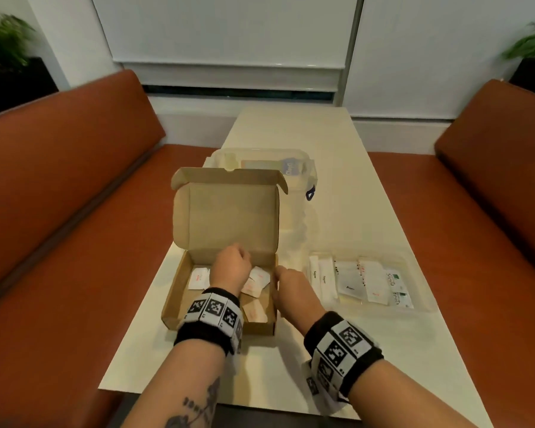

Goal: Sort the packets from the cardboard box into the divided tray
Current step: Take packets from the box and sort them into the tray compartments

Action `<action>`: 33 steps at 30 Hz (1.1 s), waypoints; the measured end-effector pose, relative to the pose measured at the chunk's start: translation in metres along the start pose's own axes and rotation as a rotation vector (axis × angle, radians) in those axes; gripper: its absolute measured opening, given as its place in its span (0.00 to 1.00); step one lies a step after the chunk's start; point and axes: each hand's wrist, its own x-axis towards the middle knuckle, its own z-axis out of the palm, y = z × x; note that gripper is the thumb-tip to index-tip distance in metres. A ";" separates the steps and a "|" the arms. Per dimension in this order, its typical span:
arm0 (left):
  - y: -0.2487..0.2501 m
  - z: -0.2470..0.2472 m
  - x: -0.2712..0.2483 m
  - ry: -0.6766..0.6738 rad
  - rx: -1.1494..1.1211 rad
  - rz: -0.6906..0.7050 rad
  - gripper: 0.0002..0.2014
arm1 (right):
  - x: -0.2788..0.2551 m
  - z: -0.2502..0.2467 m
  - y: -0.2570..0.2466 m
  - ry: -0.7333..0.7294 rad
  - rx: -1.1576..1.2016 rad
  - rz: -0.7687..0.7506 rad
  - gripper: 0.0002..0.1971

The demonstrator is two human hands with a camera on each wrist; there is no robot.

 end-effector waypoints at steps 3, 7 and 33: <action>-0.017 0.005 0.004 -0.198 0.340 0.106 0.20 | -0.002 0.003 -0.005 -0.036 0.066 0.044 0.13; -0.019 0.019 0.003 -0.388 0.529 0.301 0.27 | -0.003 -0.002 -0.009 -0.105 0.119 0.128 0.20; 0.013 0.037 -0.011 -0.346 0.509 0.092 0.17 | -0.012 -0.018 0.009 -0.175 0.175 0.183 0.14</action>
